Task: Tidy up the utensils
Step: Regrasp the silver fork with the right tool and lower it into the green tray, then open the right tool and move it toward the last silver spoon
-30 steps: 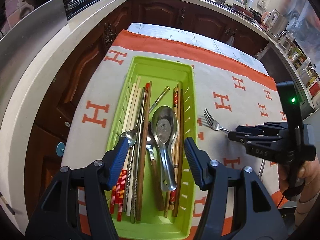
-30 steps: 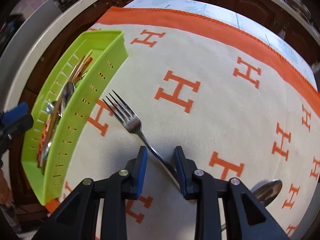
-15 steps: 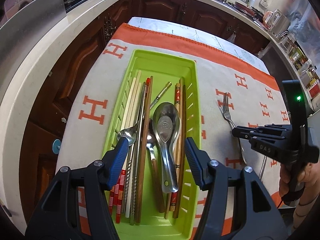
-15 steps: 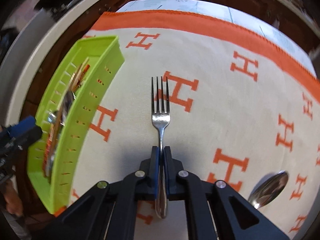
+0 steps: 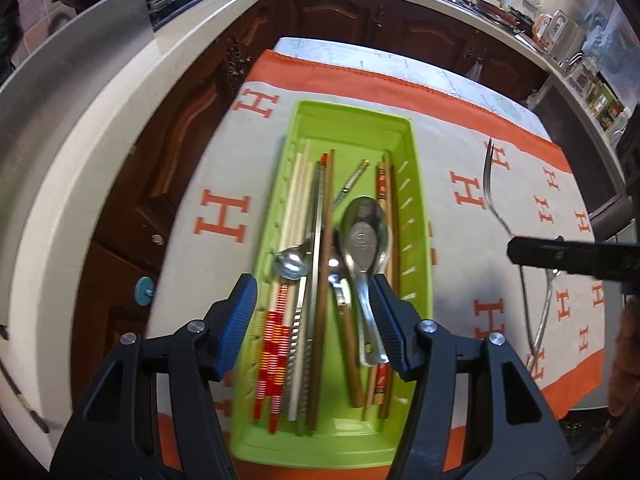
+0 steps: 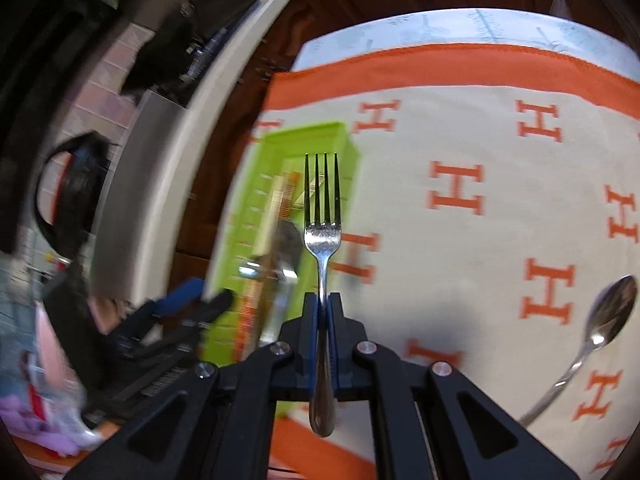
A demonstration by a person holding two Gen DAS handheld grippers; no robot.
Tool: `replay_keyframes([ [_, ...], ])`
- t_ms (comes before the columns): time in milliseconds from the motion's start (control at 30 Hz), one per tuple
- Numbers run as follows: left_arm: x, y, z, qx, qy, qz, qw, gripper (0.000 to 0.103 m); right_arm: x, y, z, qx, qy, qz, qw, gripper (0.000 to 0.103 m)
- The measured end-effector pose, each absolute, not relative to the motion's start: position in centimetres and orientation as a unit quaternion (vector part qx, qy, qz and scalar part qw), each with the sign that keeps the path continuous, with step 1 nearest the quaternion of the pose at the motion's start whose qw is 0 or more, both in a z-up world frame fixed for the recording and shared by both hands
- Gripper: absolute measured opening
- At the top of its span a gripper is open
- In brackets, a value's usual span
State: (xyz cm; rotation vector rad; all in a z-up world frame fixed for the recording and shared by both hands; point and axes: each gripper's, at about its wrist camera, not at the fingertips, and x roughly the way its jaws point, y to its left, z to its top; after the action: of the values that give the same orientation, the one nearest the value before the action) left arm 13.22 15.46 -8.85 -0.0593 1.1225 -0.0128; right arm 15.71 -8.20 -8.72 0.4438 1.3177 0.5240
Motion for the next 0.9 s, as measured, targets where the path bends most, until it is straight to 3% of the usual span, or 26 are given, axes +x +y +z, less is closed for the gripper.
replay_keyframes([
  [133, 13.0, 16.3, -8.2, -0.031, 0.531, 0.003, 0.847, 0.057, 16.1, -5.5, -8.6, 0.212, 0.604, 0.249, 0.727, 0.004],
  [267, 12.7, 17.0, -7.7, -0.029, 0.53, 0.008, 0.848, 0.071, 16.7, -2.5, -10.0, 0.226, 0.619, 0.249, 0.71, 0.004],
  [567, 11.9, 18.6, -8.0, -0.053, 0.541, 0.022, 0.839, 0.072, 16.8, 0.4, -12.9, 0.26, 0.624, 0.249, 0.694, 0.008],
  [900, 11.1, 17.3, -6.1, -0.053, 0.527, 0.005, 0.848, 0.072, 15.1, -2.7, -10.3, 0.245, 0.596, 0.254, 0.721, 0.008],
])
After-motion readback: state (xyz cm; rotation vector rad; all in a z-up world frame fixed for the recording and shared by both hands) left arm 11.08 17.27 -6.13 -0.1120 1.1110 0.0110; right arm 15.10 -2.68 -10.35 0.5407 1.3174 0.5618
